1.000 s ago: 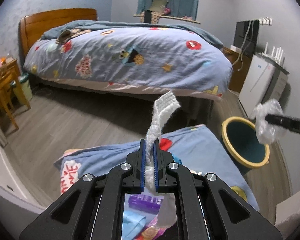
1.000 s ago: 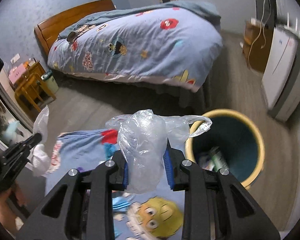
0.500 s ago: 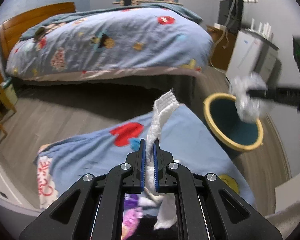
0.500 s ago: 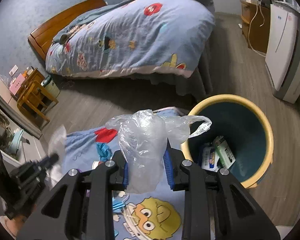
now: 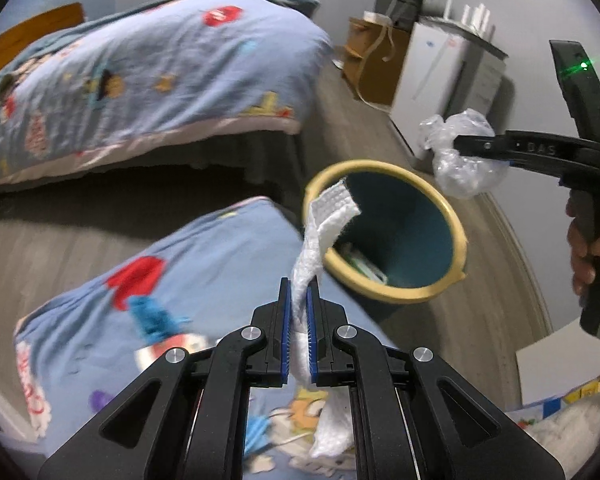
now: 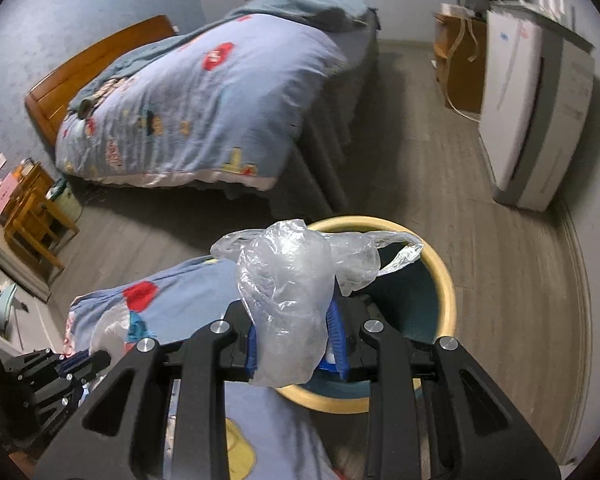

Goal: Collect trash
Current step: 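Carry the tissue and plastic bag over the bin and release both, then move both open tools back over the trash pile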

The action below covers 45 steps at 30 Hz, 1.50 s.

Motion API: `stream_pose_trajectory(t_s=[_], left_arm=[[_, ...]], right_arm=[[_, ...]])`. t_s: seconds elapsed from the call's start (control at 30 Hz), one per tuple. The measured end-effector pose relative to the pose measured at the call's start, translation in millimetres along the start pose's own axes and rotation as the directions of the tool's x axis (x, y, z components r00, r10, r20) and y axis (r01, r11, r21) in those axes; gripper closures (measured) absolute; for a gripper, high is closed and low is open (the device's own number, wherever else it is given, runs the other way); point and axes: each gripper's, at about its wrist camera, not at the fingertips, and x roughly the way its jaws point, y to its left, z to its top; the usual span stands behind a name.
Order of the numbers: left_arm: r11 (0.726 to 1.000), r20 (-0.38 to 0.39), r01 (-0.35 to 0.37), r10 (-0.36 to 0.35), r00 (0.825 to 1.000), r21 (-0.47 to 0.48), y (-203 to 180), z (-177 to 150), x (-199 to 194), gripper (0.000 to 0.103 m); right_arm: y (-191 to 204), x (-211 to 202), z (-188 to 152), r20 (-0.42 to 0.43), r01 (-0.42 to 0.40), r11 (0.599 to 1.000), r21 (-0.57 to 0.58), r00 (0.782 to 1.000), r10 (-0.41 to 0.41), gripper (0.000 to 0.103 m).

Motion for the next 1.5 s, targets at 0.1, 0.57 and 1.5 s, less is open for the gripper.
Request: stream_pose_trajectory(t_s=[0.1, 0.57, 1.5], left_arm=[[0.999, -0.050, 0.031, -0.030, 0.998, 0.009, -16, 9, 24, 0.095], [0.998, -0.116, 0.003, 0.005, 0.993, 0.070, -53, 42, 104, 0.095], [0.998, 0.022, -0.016, 0.014, 1.000, 0.067, -48, 54, 83, 0.012]], right_arm=[[-31, 19, -9, -0.057, 0.016, 0.994, 0.111, 0.998, -0.010, 0.076], [-61, 58, -24, -0.162, 0.084, 0.965, 0.247, 0.986, -0.044, 0.075], [-58, 39, -8, -0.068, 0.137, 0.950, 0.279, 0.990, -0.123, 0.006]])
